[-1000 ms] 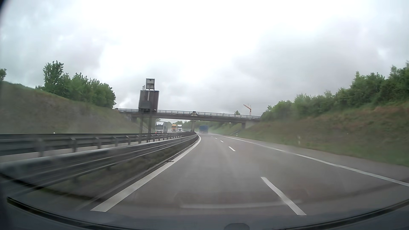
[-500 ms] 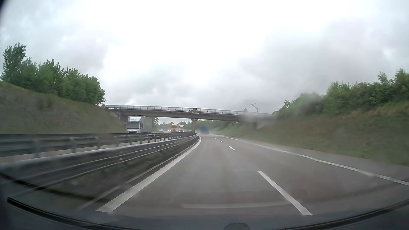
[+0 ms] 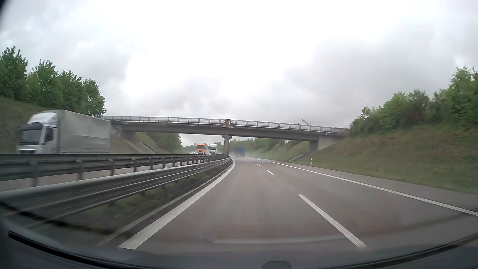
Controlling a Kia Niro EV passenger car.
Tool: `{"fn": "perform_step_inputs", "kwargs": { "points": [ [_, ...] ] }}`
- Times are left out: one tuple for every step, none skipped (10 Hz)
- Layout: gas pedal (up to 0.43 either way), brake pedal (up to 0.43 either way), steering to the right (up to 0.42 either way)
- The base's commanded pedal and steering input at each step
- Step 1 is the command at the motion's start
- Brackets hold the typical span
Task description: Follow the waypoints while adhering to traffic rules and regulations
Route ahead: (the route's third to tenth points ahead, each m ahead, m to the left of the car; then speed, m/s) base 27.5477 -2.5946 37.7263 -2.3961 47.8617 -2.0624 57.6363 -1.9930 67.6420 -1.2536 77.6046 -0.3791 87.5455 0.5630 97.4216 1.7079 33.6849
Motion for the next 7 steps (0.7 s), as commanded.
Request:
{"fn": "perform_step_inputs", "kwargs": {
  "points": [
    [0.488,0.0,-0.01],
    [0.48,0.0,-0.009],
    [0.48,0.0,-0.01],
    [0.48,0.0,-0.01],
    [0.48,0.0,-0.01],
    [0.469,0.0,-0.01],
    [0.469,0.0,-0.01]
  ]
}}
